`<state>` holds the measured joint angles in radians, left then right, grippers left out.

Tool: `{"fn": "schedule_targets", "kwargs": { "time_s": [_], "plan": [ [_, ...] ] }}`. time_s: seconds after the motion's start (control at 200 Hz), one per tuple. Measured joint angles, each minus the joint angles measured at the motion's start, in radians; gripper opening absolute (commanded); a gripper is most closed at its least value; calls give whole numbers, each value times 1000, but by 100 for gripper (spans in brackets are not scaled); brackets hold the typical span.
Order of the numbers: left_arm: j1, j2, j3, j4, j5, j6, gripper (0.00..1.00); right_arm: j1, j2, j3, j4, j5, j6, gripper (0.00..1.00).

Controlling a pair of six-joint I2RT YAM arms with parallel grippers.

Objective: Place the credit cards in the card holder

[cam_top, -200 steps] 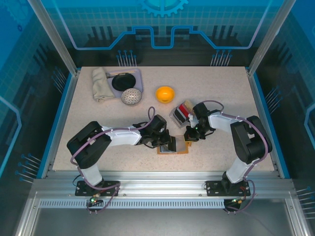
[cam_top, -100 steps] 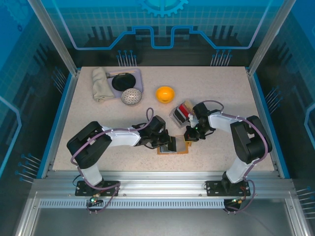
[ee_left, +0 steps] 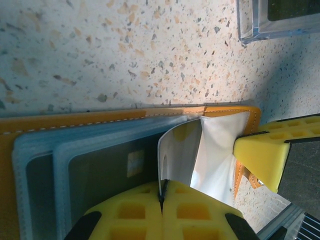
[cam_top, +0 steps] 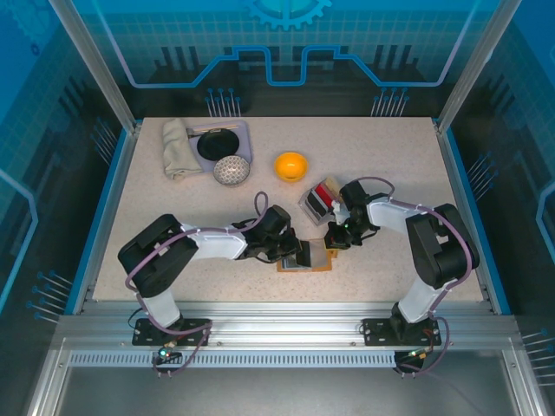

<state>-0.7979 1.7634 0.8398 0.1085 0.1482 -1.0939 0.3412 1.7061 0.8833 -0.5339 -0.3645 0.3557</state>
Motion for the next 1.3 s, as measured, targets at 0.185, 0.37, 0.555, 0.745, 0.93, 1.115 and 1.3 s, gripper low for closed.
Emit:
{"fn": "schedule_targets", "kwargs": {
  "time_s": [0.185,0.37,0.555,0.745,0.93,1.115,1.3],
  "plan": [
    [0,8,10,-3,0,0,0,0,-6,-1,-1,17,0,4],
    [-10,-16,-27,39,-23,-1,0,0,-7,-1,-1,19,0,3],
    [-18,-26,-43,55,-40,-4,0,0,-7,-1,1,19,0,3],
    [-19,-31,-45,57,-48,-4,0,0,-7,-1,1,19,0,4],
    [-16,-18,-69,127,-23,-5,0,0,-4,0,1,16,0,15],
    [4,13,-69,188,43,-6,0,1,-2,1,3,14,0,29],
    [11,18,-102,269,64,-18,0,6,-13,0,0,23,4,32]
  ]
}}
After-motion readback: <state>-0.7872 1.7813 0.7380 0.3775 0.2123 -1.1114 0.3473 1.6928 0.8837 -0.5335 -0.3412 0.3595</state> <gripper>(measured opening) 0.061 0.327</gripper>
